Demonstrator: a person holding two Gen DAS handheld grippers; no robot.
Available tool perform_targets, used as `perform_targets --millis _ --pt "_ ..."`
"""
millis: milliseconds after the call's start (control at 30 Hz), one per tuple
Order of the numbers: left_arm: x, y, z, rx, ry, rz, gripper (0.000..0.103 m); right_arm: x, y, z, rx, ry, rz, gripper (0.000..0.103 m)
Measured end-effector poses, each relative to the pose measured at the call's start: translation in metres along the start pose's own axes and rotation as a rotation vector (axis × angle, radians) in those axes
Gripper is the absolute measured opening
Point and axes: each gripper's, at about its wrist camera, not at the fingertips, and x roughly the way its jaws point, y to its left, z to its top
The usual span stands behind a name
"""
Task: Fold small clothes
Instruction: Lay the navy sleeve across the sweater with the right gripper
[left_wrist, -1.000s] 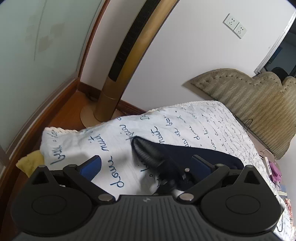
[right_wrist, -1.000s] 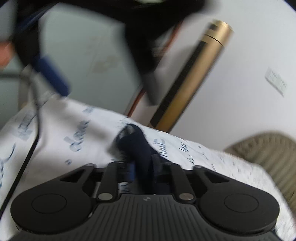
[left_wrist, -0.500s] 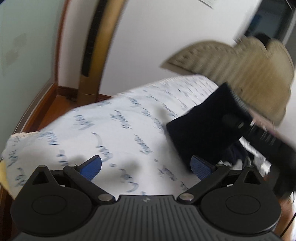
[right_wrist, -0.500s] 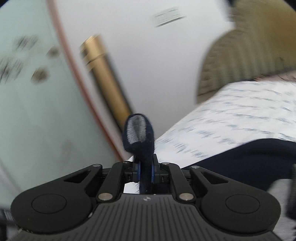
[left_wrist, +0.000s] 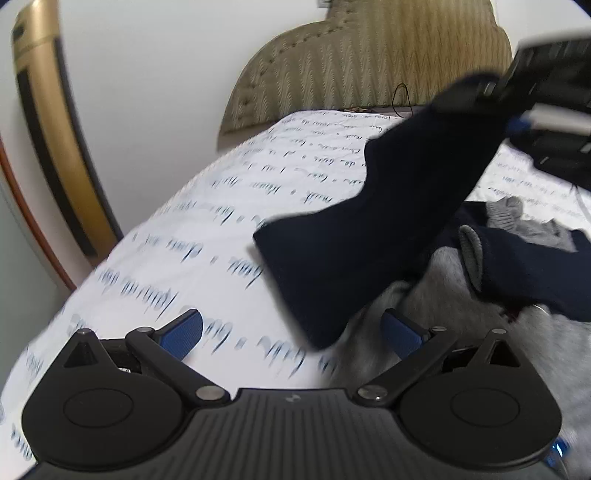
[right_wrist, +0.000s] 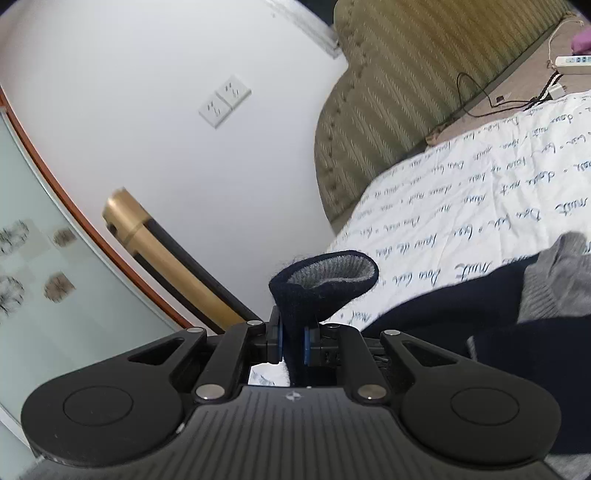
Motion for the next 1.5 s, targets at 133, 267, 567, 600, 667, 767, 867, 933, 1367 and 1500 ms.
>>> perform_targets --millis 133,267,567,600,667,767,867,933,1367,1500 --pt "0.022 -0.020 0.018 -0.003 -0.056 0.093 0.103 -0.024 -0.012 0.015 -0.002 -0.041 -0.012 0.013" --pt "0.044 -0.028 0.034 -0.016 -0.051 0.104 0.103 -0.050 -0.026 0.027 0.011 -0.098 -0.035 0.013" --pt "0.063 -0.014 0.049 -0.123 -0.047 0.150 0.103 -0.111 -0.058 0.037 -0.065 -0.224 -0.228 0.013" --pt "0.065 -0.014 0.049 -0.128 -0.042 0.147 0.103 -0.116 -0.062 0.037 -0.082 -0.234 -0.260 0.013" --pt "0.068 -0.018 0.048 -0.127 -0.035 0.138 0.103 -0.124 -0.069 0.034 -0.103 -0.245 -0.305 0.013" --pt "0.069 -0.027 0.047 -0.105 -0.034 0.143 0.103 -0.135 -0.080 0.030 -0.125 -0.251 -0.356 0.013" --pt "0.063 -0.035 0.047 -0.098 -0.058 0.137 0.103 -0.146 -0.089 0.027 -0.151 -0.257 -0.393 0.013" --pt "0.058 -0.041 0.049 -0.087 -0.072 0.123 0.103 -0.154 -0.091 0.024 -0.182 -0.269 -0.427 0.013" --pt "0.063 -0.068 0.037 -0.021 -0.046 0.137 0.103 -0.204 -0.138 0.000 -0.192 -0.250 -0.571 0.013" --pt "0.065 -0.070 0.033 0.001 -0.040 0.165 0.103 -0.207 -0.163 -0.010 -0.086 -0.180 -0.554 0.013"
